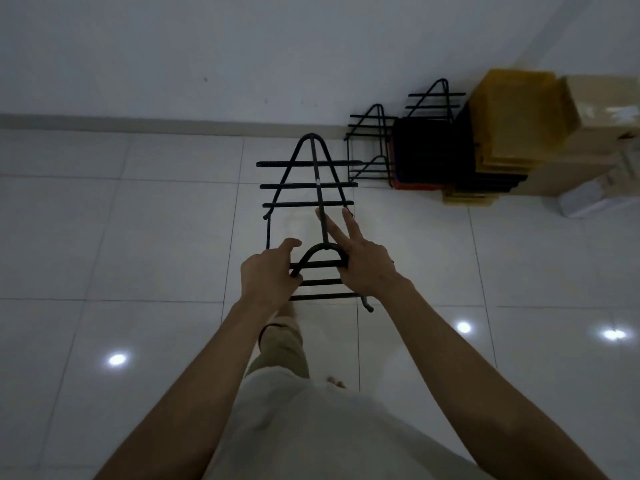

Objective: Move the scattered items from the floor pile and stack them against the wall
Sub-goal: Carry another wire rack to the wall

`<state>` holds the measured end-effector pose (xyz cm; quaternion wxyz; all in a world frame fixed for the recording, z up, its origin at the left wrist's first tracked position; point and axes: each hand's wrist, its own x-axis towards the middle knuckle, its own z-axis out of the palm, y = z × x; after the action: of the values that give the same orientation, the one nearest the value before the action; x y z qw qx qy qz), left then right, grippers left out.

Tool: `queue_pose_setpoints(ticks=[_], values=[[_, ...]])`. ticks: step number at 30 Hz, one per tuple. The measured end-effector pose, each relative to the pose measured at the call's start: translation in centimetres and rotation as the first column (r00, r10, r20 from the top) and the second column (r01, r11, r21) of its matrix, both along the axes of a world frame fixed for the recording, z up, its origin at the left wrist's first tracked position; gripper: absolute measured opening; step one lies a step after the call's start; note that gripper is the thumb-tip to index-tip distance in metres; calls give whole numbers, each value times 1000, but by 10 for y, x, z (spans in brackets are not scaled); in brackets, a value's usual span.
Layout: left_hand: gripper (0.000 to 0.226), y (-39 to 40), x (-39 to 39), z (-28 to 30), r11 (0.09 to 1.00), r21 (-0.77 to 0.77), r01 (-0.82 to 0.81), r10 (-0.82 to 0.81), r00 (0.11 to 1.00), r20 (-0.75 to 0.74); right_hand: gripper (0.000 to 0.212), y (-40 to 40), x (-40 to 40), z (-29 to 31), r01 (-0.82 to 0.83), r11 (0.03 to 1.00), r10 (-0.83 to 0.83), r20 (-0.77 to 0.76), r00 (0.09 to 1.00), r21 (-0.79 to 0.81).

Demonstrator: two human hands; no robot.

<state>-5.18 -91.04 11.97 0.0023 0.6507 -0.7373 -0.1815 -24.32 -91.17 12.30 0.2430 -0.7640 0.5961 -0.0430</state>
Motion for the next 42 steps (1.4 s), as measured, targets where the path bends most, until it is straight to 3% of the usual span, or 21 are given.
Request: queue_pose_setpoints(ticks=[12, 21, 27, 31, 33, 38, 42], values=[[48, -246, 13, -44, 992, 11, 124, -124, 991, 46, 101, -226, 12, -53, 92, 994, -95, 35, 995, 61], [37, -349, -23, -112, 994, -21, 110, -110, 994, 17, 100, -340, -27, -117, 52, 995, -52, -2, 999, 83], [33, -410, -43, -221, 991, 6, 135, -135, 990, 51, 90, -402, -49, -232, 10, 998, -10, 1, 1000, 57], [32, -439, -47, -315, 984, 17, 177, -178, 982, 62, 42, -429, -54, -325, 71, 994, -76, 55, 996, 83], [28, -452, -47, -363, 980, 11, 200, -200, 977, 79, 29, -440, -54, -373, 97, 991, -103, 59, 993, 88], [24, -481, -47, -473, 989, -40, 144, -142, 989, 52, 19, -475, -53, -478, 121, 992, -123, 66, 990, 30], [23, -516, -59, -524, 978, -85, 191, -186, 981, 59, 14, -498, -66, -543, 191, 981, -192, 63, 979, 19]])
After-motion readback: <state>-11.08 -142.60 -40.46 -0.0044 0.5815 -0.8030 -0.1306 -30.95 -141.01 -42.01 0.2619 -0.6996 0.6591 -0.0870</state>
